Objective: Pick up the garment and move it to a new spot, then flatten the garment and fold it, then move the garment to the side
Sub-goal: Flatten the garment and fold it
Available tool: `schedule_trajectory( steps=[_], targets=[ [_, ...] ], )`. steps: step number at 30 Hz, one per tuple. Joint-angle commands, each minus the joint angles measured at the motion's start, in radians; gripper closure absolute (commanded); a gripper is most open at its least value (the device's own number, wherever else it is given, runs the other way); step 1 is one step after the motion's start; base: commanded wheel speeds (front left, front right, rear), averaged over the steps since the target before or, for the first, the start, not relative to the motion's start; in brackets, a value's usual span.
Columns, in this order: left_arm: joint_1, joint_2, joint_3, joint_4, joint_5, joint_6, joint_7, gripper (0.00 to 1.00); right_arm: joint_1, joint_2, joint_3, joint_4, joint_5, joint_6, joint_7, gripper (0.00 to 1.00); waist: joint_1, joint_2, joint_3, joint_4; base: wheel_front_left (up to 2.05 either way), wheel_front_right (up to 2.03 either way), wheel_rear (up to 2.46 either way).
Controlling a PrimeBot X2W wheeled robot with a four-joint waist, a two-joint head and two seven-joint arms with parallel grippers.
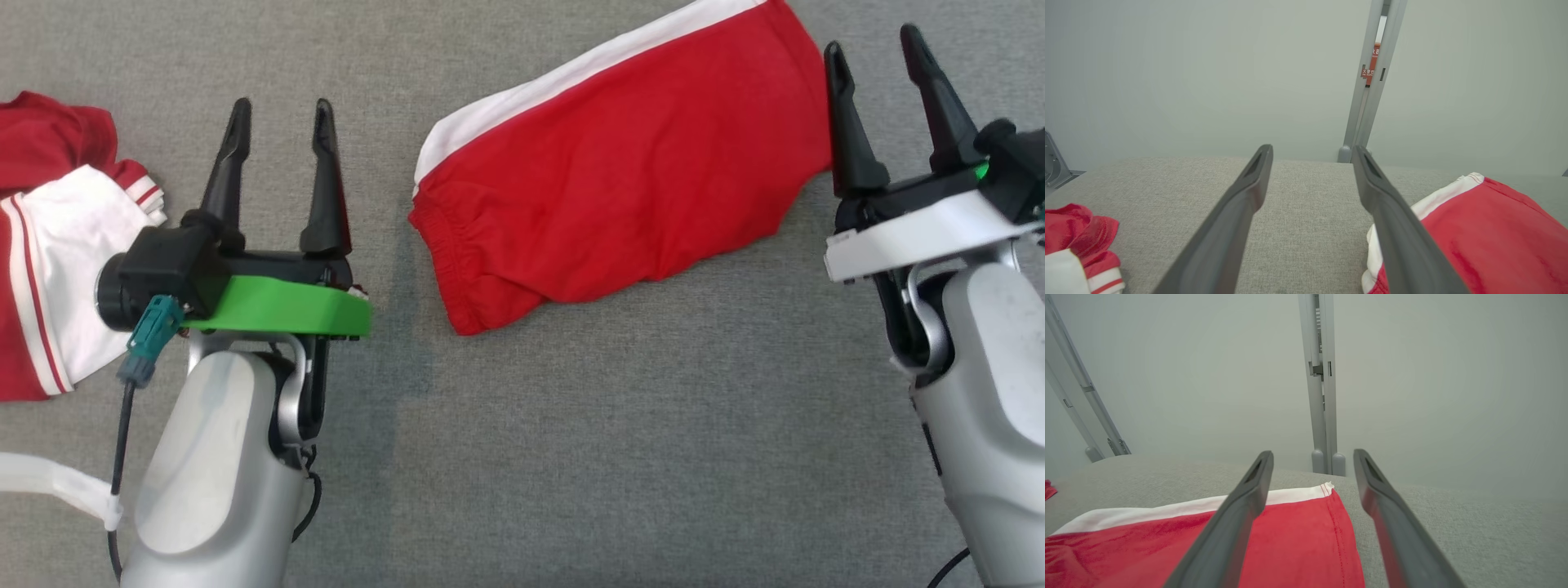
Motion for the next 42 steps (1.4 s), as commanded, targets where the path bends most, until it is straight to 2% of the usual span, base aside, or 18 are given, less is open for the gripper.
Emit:
schedule_trajectory(
  steps=[1,12,19,31,42],
  targets=[
    [0.028,0.01,0.019,-0.013,0.02,0.004,-0.003,0.0,0.042,0.013,-0.012,-0.03,-0.014,-0.001,-0.002,0.0,0.0,-0.0001,-0.045,-0.043,0.0,0.0,0.0],
    [0.167,0.035,0.051,-0.027,0.097,-0.007,-0.003,0.0,0.315,0.087,-0.08,-0.203,-0.069,-0.001,0.004,0.0,0.0,-0.0001,-0.129,-0.102,0.0,0.0,0.0],
    [0.219,0.029,0.053,-0.025,0.104,-0.006,-0.003,0.0,0.417,0.119,-0.105,-0.288,-0.079,-0.001,0.035,0.0,0.0,-0.0001,-0.146,-0.125,0.0,0.0,0.0],
    [0.223,0.023,0.054,-0.012,0.106,-0.007,-0.003,0.0,0.443,0.13,-0.128,-0.33,-0.087,-0.001,0.068,0.0,0.0,-0.0001,-0.144,-0.125,0.0,0.0,0.0],
    [0.192,0.014,0.043,-0.027,0.115,-0.013,-0.004,0.0,0.406,0.114,-0.144,-0.311,-0.08,-0.001,0.08,0.0,0.0,-0.0001,-0.111,-0.106,0.0,0.0,0.0]
  ],
)
